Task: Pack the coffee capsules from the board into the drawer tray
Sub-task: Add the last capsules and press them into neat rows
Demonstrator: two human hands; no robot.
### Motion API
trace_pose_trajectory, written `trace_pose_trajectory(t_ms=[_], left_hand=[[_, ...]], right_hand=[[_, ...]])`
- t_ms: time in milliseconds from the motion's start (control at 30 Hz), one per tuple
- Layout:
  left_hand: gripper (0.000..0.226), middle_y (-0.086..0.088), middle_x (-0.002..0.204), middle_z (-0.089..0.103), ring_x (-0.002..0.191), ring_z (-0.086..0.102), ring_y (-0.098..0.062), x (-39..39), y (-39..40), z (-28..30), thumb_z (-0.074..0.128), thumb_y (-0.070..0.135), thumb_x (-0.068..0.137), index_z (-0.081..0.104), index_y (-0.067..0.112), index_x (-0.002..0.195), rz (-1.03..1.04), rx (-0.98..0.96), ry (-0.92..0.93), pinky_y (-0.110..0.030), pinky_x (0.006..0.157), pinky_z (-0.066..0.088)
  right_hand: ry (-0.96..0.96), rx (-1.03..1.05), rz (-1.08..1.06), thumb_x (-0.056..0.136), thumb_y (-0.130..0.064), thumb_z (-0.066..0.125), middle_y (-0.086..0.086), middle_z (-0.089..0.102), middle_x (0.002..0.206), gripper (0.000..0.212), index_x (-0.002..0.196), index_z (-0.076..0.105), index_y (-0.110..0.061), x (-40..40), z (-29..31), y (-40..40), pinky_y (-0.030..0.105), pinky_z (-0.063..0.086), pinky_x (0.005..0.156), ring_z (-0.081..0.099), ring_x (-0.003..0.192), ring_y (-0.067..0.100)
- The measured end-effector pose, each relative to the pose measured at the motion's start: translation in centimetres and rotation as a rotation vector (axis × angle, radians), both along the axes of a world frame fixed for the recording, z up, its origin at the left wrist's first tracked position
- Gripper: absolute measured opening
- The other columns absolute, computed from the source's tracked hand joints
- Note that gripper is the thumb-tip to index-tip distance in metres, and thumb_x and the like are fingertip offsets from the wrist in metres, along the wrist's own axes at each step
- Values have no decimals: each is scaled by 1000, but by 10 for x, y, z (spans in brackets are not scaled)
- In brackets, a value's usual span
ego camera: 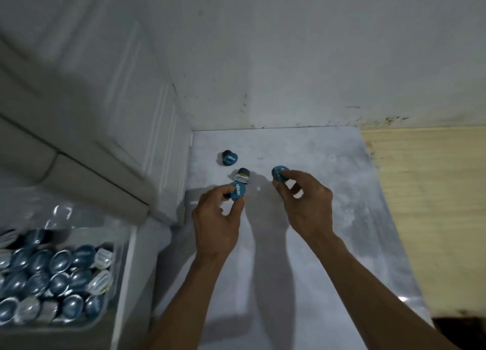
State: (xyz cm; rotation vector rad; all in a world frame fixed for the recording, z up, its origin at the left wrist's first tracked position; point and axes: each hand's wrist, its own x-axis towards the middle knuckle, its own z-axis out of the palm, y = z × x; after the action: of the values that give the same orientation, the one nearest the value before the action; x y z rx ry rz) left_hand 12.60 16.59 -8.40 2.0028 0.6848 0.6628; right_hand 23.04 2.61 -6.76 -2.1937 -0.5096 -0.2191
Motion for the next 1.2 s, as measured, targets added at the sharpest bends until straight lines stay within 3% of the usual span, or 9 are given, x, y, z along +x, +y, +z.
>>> trace_pose_trajectory(t_ms=[100, 233, 433, 633, 800, 1033, 1200], left_hand=[[23, 6, 99, 71, 86, 61, -5, -21, -16, 48, 77, 16, 80, 69, 17, 102, -26, 6, -6, -7, 70, 43], [24, 13, 100, 68, 88, 60, -2, -71, -34, 97, 77, 17, 80, 69, 21, 103, -72, 33, -40, -7, 74, 42], [26, 16, 95, 65, 82, 52, 15, -172, -50, 146, 82, 18, 74, 70, 19, 97, -49, 153, -77, -1, 73, 37], [26, 21, 92, 65, 81, 56, 11, -269, -34, 184, 82, 19, 73, 69, 25, 96, -24, 199, -24, -2, 70, 39], [28, 24, 88, 65, 80, 58, 12, -316, 9, 206, 85, 13, 70, 72, 20, 94, 69, 221, -6, -5, 67, 43], [25, 16, 78, 66, 79, 59, 14, -354, 115, 206, 86, 20, 70, 73, 21, 91, 159, 238, 132, 0, 64, 41], [22, 11, 74, 64, 65, 60, 5, -340, 209, 177, 85, 18, 72, 74, 16, 91, 49, 233, 298, -1, 58, 39]], right_hand=[[-53, 34, 2, 80, -17, 80, -1, 73, 88, 19, 97, 74, -15, -28, 39, -14, 5, 40, 59, 56, 57, 8], [-55, 102, 32, 81, -24, 78, -2, 73, 88, 21, 100, 74, -16, -78, 83, -28, 19, 49, 53, 59, 59, 10], [-8, 163, 131, 78, -27, 80, -12, 68, 85, 19, 95, 74, -20, -170, 123, -47, 6, 42, 56, 60, 69, 8], [49, 189, 245, 76, -25, 81, -10, 67, 78, 21, 95, 74, -18, -250, 142, -37, 6, 40, 53, 60, 67, 7], [85, 230, 363, 77, -23, 81, -9, 65, 74, 24, 99, 74, -21, -285, 161, -5, 16, 46, 48, 56, 51, 5], [121, 175, 460, 77, -14, 81, -14, 60, 69, 20, 96, 75, -16, -301, 164, 81, 1, 36, 55, 56, 56, -7], [179, 79, 413, 75, -13, 82, -18, 62, 74, 22, 96, 75, -17, -297, 140, 157, 0, 41, 60, 60, 68, -6]])
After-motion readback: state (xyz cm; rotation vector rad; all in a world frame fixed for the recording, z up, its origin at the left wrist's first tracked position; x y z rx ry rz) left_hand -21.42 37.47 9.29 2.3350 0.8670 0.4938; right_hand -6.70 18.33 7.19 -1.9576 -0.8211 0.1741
